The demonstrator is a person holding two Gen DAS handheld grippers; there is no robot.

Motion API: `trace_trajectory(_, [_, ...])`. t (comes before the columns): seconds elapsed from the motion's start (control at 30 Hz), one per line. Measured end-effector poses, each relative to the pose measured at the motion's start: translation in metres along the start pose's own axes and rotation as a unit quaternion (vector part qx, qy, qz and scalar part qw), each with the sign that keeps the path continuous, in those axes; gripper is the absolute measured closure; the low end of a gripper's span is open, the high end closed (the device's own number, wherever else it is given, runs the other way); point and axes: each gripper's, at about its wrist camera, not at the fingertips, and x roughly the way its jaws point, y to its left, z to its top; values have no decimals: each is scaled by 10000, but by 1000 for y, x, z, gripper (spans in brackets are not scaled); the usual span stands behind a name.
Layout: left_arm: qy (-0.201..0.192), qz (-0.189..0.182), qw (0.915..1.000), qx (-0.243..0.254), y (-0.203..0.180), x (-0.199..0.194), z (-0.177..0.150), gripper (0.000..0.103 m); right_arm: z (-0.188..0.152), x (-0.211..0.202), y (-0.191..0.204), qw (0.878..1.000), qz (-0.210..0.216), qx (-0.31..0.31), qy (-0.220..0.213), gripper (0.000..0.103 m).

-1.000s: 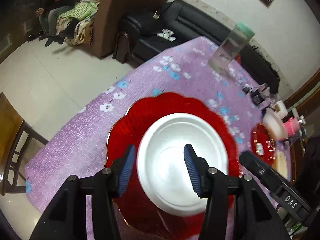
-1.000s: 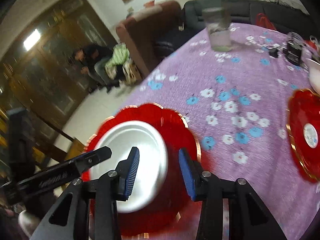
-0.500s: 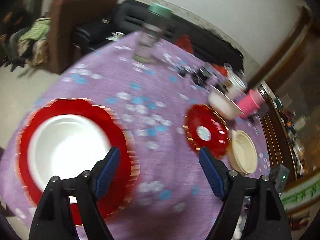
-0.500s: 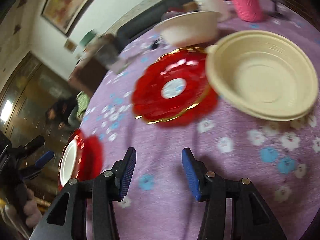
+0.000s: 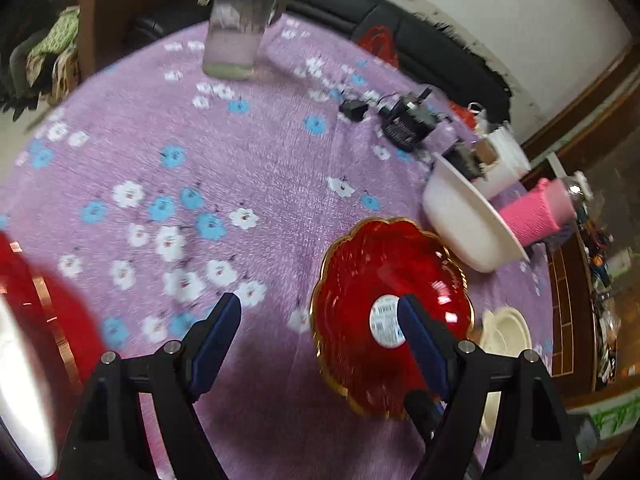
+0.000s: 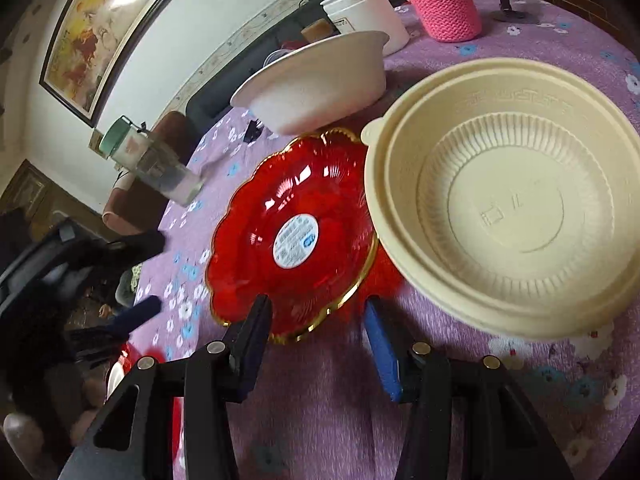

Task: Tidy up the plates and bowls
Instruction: 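Grasp the red scalloped plate with sticker using the left gripper, then carry the scalloped plate onto the white plate and open the left gripper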

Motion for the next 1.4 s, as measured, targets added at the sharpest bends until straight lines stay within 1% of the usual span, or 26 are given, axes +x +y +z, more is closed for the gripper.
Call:
trace_trajectory(0.07, [47,90,9999,45,-5,13,7,24,2,2,-1,10000,27,42,-33,50])
trace_trajectory(0.2, [14,284,9993,226,-14,35,20,24,10,9,-5,9996,139,234,-18,50])
trace_trajectory(0.33, [193,239,9991,277,-18,54,24,24,12,11,-9,9990,279,340,-55,50])
trace_trajectory(0.4, [145,259,9986,444,-25,57,23,24,13,12,-9,9990,314,308,-89,50])
trace_trajectory(0.47, [195,232,9976,628,-32,60,21,32,13,13,-8,9992,302,233,-100,50])
trace_trajectory(0.5, [223,238,9971,682,-34,60,21,42,12,13,-7,9993,291,201,-108,51])
trace_trajectory(0.53, [238,285,9965,743,-37,60,19,51,11,12,-8,9994,264,195,-115,56])
trace_trajectory(0.57, [212,496,9950,836,-40,60,16,55,11,13,-9,9995,207,198,-106,61])
trace_trajectory(0.6, [175,647,9938,888,-40,60,14,63,10,11,-11,9996,150,207,-134,68])
trace_trajectory(0.63, [149,723,9931,914,-40,60,14,71,10,12,-12,9996,116,229,-134,75])
trace_trajectory(0.67, [124,811,9924,918,-37,58,13,75,10,11,-14,9996,97,246,-125,77])
trace_trajectory(0.7, [139,746,9935,844,-33,56,13,77,10,11,-16,9996,87,242,-122,80])
trace_trajectory(0.77, [156,705,9949,706,-25,50,11,80,10,10,-15,9997,97,217,-109,81])
trace_trajectory(0.87, [55,768,9945,711,-20,39,8,80,8,8,-11,9998,168,90,-92,81])
trace_trajectory(1.07, [-133,597,9967,540,-2,3,0,80,1,-4,11,9987,270,-338,-263,81])
trace_trajectory(1.2, [-462,539,9964,474,10,-36,-10,80,-6,-9,26,9974,451,-510,-222,81])
trace_trajectory(1.3, [-727,527,9949,450,20,-65,-18,80,-17,-14,43,9953,564,-765,-173,81])
trace_trajectory(1.4, [-915,468,9942,331,36,-94,-26,80,-26,-20,59,9932,698,-923,-120,81])
